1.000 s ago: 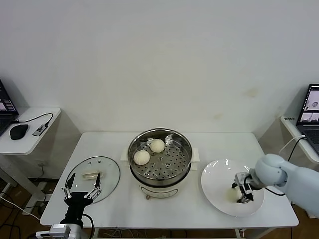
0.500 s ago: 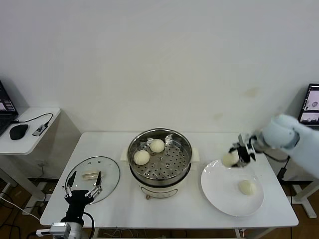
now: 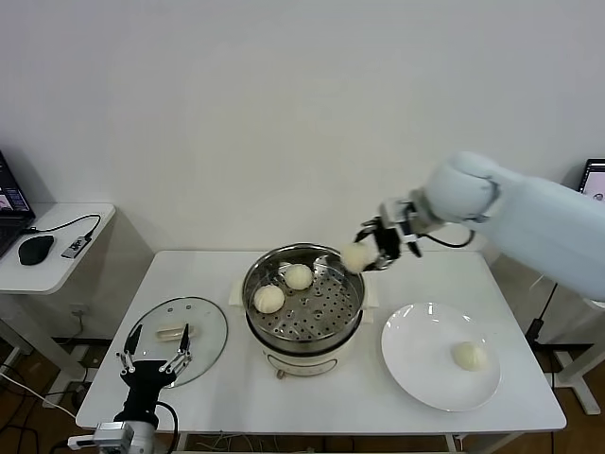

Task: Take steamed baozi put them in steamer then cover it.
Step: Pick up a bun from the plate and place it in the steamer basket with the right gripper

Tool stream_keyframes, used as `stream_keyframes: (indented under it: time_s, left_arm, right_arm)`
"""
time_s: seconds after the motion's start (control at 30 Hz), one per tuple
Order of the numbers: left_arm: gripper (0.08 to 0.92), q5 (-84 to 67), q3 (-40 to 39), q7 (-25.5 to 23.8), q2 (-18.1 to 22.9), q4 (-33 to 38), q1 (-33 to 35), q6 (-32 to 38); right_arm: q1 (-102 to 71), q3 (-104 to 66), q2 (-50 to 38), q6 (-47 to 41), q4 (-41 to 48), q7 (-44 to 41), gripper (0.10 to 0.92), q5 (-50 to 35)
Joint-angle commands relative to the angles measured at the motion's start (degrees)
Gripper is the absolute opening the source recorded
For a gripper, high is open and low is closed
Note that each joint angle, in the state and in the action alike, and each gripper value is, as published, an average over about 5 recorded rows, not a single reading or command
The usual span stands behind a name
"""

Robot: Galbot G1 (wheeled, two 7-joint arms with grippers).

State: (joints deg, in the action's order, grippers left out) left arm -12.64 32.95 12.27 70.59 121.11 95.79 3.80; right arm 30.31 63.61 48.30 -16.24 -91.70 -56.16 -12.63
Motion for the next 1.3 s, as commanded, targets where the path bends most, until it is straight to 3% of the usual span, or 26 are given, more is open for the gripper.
stream_keyframes:
  time_s: [0.03, 0.43, 1.1, 1.3]
  left_arm:
    - [0.823, 0.2, 0.1, 0.0, 0.4, 0.2, 0.0, 0.0]
    - [0.823, -0.1, 0.6, 0.2, 1.0, 0.9, 0.1, 0.2]
    - [0.823, -0.2, 0.3, 0.3, 1.4, 0.4, 0.0, 0.4]
    - [0.823, -0.1, 0.0, 0.4, 1.5, 0.3, -0.1, 0.3]
  right_arm:
    - [2.7, 11.4, 15.7, 13.0, 2.5, 2.7, 0.602, 4.2]
    - [0.6, 14.0, 21.2, 27.1, 7.4, 1.8, 0.61, 15.0]
    - [-1.3, 14.7, 17.0, 32.3, 5.0, 0.6, 0.616, 21.4]
    - [-1.0, 12.9, 15.9, 32.5, 6.0, 1.6, 0.731, 21.8]
